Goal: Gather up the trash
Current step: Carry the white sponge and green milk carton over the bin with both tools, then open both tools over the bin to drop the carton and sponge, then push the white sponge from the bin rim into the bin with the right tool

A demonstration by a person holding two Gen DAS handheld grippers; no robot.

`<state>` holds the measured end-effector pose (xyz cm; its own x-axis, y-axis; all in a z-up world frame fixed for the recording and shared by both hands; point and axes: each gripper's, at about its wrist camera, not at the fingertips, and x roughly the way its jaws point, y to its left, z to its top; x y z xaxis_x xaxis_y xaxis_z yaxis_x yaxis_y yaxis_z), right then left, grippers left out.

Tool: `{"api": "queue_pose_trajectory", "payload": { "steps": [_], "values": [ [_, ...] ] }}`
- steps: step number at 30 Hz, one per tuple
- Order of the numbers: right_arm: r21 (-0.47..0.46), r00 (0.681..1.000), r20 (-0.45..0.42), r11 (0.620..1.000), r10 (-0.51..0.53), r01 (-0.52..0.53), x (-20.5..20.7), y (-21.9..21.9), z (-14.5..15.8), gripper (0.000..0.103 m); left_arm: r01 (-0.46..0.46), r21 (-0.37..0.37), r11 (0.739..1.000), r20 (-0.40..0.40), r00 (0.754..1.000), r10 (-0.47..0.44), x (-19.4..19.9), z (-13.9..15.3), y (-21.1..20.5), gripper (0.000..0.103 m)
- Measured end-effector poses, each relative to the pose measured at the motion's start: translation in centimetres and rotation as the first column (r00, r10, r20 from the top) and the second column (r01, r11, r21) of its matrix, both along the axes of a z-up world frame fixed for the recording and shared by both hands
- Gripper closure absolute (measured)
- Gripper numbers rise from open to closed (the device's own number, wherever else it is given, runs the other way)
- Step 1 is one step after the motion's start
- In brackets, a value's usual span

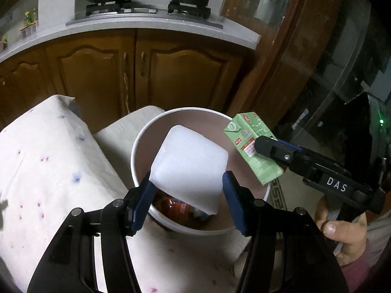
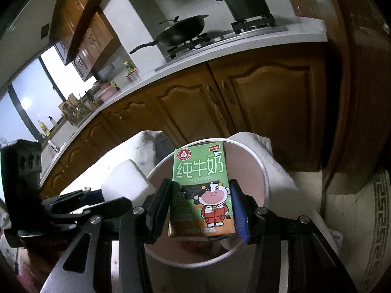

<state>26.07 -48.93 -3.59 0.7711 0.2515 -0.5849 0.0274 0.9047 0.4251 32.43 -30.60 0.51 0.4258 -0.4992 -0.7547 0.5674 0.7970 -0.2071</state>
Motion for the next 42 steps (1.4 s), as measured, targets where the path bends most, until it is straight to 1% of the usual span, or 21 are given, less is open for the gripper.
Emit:
{"api": "queue_pose_trajectory", "payload": {
  "steps": [2,6,8,13,15,17,19,22,25,29,36,39,42],
  "values": [
    [0.011,1.000,-0.006,1.000,0.003,-0.003,0.2,-0.1,-0.2,0.052,0.001,0.003,1.000,0.001,1.000,-0.001,0.0,-0.1,-0.1,0.042],
    [0.032,1.000,-0.013,0.999,-0.005,0.005,0.4,-0.5,-0.4,0.049,0.005,0.004,1.000,0.007,1.000,-0.005,-0.3,-0.1,-0.1,0.040],
    [0.033,1.000,-0.006,0.999,-0.010,0.010,0.2,-0.5,-0.3,0.045,0.002,0.011,1.000,0.019,1.000,-0.002,-0.6,0.0,0.0,0.039],
    [0.035,1.000,0.007,0.999,-0.008,0.008,-0.3,-0.4,0.1,0.045,-0.016,-0.002,1.000,0.019,1.000,0.016,-0.8,0.2,1.0,0.039],
    [0.037,1.000,0.013,0.999,-0.011,0.010,-0.5,-0.3,0.2,0.044,-0.033,-0.015,0.999,0.014,0.999,0.033,-1.0,0.3,1.6,0.039],
    [0.045,1.000,0.017,0.999,-0.016,0.015,-0.9,-0.2,0.4,0.038,-0.061,-0.029,0.998,0.007,0.998,0.061,-1.2,0.3,2.8,0.039],
    [0.051,1.000,0.026,0.999,-0.017,0.016,-1.2,-0.1,0.5,0.035,-0.081,-0.044,0.996,0.001,0.997,0.082,-1.5,0.4,3.9,0.039],
    [0.054,0.999,0.038,0.998,-0.017,0.015,-1.7,0.4,0.8,0.034,-0.118,-0.064,0.991,-0.009,0.993,0.118,-2.1,0.4,5.9,0.038],
    [0.060,0.999,0.051,0.998,-0.016,0.013,-2.2,1.1,1.2,0.030,-0.145,-0.087,0.986,-0.020,0.989,0.143,-2.7,0.4,7.7,0.038],
    [0.068,0.998,0.062,0.998,0.003,-0.007,-2.7,2.3,1.7,0.030,-0.175,-0.110,0.978,-0.028,0.985,0.173,-3.5,0.5,10.0,0.038],
    [0.051,0.996,0.082,0.998,0.038,-0.042,-3.5,4.9,2.4,0.030,-0.218,-0.125,0.968,-0.030,0.976,0.216,-4.4,0.5,13.2,0.038],
    [0.047,0.996,0.080,0.998,0.036,-0.040,-3.6,5.5,2.5,0.030,-0.224,-0.126,0.966,-0.039,0.975,0.221,-4.5,0.3,13.6,0.038],
    [0.046,0.995,0.094,0.998,0.033,-0.038,-3.9,5.7,2.9,0.030,-0.209,-0.115,0.971,-0.038,0.978,0.206,-4.6,-0.1,13.2,0.038]
  ]
}}
